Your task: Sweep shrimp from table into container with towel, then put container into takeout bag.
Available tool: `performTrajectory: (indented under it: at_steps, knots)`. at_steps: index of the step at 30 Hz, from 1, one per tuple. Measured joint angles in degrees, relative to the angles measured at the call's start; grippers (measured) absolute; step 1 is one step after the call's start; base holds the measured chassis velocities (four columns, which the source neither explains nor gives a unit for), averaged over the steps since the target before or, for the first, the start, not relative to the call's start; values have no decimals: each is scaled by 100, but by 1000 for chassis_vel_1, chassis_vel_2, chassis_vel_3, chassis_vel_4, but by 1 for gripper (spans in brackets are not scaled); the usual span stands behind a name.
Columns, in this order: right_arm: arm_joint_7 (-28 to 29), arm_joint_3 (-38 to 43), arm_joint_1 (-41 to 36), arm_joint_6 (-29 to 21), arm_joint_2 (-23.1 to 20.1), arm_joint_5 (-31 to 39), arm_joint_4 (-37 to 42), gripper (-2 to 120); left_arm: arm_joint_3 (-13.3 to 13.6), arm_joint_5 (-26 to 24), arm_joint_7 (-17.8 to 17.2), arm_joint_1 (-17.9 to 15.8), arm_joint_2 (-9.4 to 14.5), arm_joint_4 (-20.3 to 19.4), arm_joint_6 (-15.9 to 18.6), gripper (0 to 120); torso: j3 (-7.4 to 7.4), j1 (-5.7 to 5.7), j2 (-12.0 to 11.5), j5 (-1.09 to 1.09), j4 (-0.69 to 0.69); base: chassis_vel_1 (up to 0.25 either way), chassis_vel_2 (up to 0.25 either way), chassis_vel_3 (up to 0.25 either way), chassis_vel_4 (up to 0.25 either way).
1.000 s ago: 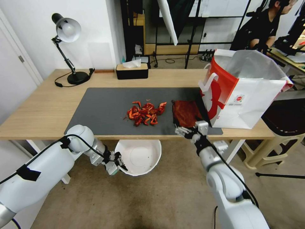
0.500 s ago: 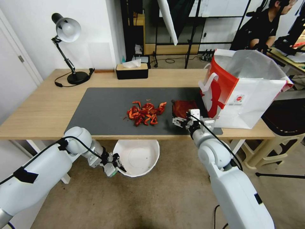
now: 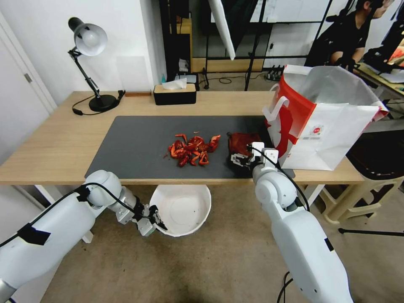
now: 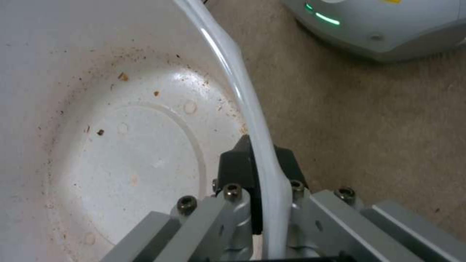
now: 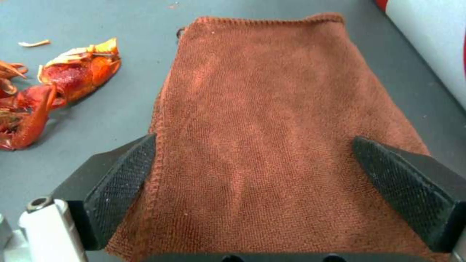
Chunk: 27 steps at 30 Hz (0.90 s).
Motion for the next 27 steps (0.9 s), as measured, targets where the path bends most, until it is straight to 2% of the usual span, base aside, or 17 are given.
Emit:
performTrajectory:
  at_steps: [8, 11, 12, 15, 16, 19, 20, 23, 24, 27]
  knots:
    - [132, -14, 47, -24, 73, 158, -67, 99, -51, -4, -11, 73, 10, -36, -8, 0, 0, 0, 0, 0, 0, 0, 0, 0, 0]
    - [227, -24, 48, -23, 122, 213, -78, 84, -69, -6, -31, 135, 26, -82, -17, 0, -1, 0, 0, -1, -1, 0, 0, 0, 0]
    - [227, -24, 48, -23, 122, 213, -78, 84, -69, -6, -31, 135, 26, -82, -17, 0, -1, 0, 0, -1, -1, 0, 0, 0, 0]
    - [259, -16, 40, -9, 140, 229, -91, 69, -74, -10, -58, 149, 35, -89, -31, 0, -2, -1, 0, -1, -1, 0, 0, 0, 0]
    - [259, -16, 40, -9, 140, 229, -91, 69, -74, -10, -58, 149, 35, -89, -31, 0, -2, -1, 0, -1, -1, 0, 0, 0, 0]
    - [278, -5, 18, 0, 142, 260, -99, 55, -79, -21, -99, 155, 42, -91, -49, 0, -1, -1, 1, -1, -2, 0, 0, 0, 0]
    - [278, -5, 18, 0, 142, 260, -99, 55, -79, -21, -99, 155, 42, -91, -49, 0, -1, -1, 1, -1, -2, 0, 0, 0, 0]
    - [346, 5, -7, 4, 163, 349, -97, 40, -82, -30, -153, 164, 47, -62, -81, 0, -2, -2, 1, -1, -1, 0, 0, 0, 0]
    - [346, 5, -7, 4, 163, 349, -97, 40, -82, -30, -153, 164, 47, -62, -81, 0, -2, -2, 1, -1, -1, 0, 0, 0, 0]
    - [367, 9, -57, 6, 160, 355, -91, 25, -85, -40, -204, 177, 50, -21, -117, 0, -2, -2, 1, -1, -1, 0, 0, 0, 0]
